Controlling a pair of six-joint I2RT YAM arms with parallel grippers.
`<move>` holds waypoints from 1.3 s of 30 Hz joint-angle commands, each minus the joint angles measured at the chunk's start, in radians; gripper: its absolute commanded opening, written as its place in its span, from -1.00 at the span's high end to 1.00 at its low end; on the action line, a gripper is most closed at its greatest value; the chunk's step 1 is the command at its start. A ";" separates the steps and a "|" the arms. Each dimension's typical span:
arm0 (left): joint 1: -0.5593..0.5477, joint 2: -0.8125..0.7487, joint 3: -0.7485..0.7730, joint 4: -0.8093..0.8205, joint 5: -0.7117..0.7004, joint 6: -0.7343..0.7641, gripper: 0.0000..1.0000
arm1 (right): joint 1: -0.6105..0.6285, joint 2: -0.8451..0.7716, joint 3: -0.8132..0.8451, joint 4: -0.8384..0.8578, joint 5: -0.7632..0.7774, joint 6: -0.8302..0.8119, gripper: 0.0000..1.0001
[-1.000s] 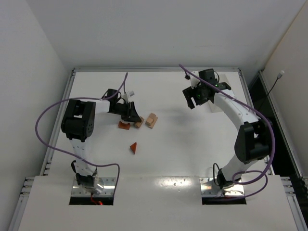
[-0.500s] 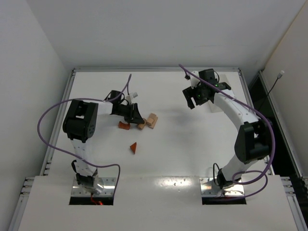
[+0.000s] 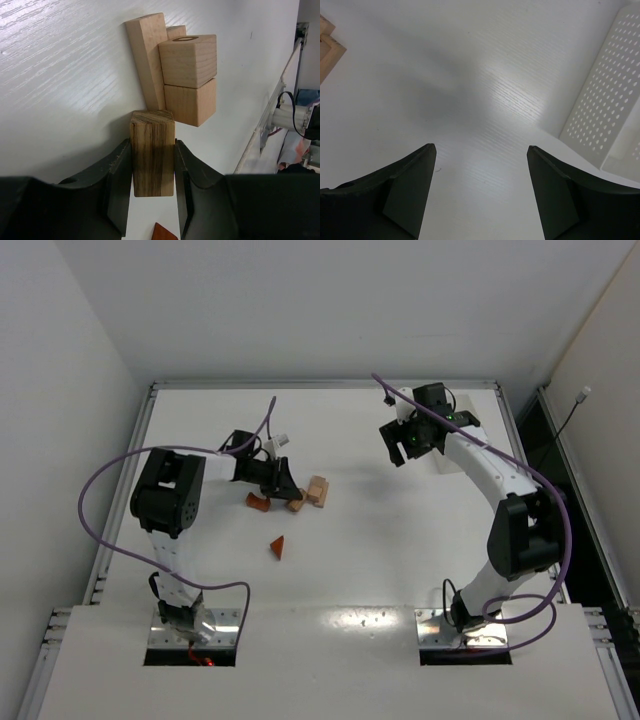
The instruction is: Build the wood block tower
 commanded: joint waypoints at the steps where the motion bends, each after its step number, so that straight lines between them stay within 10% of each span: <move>1: -0.035 0.022 -0.047 -0.052 -0.117 0.041 1.00 | -0.005 -0.018 0.013 0.014 -0.010 0.014 -0.42; 22: -0.054 -0.034 -0.065 -0.052 -0.197 0.012 1.00 | -0.005 -0.018 0.013 0.014 -0.010 0.014 -0.42; 33: -0.104 -0.284 -0.044 -0.182 -0.977 -0.147 1.00 | -0.005 -0.045 -0.007 0.034 0.036 0.024 -0.42; 39: -0.194 -0.335 0.039 -0.251 -1.079 -0.230 1.00 | 0.004 -0.074 -0.017 0.053 0.106 0.070 -0.45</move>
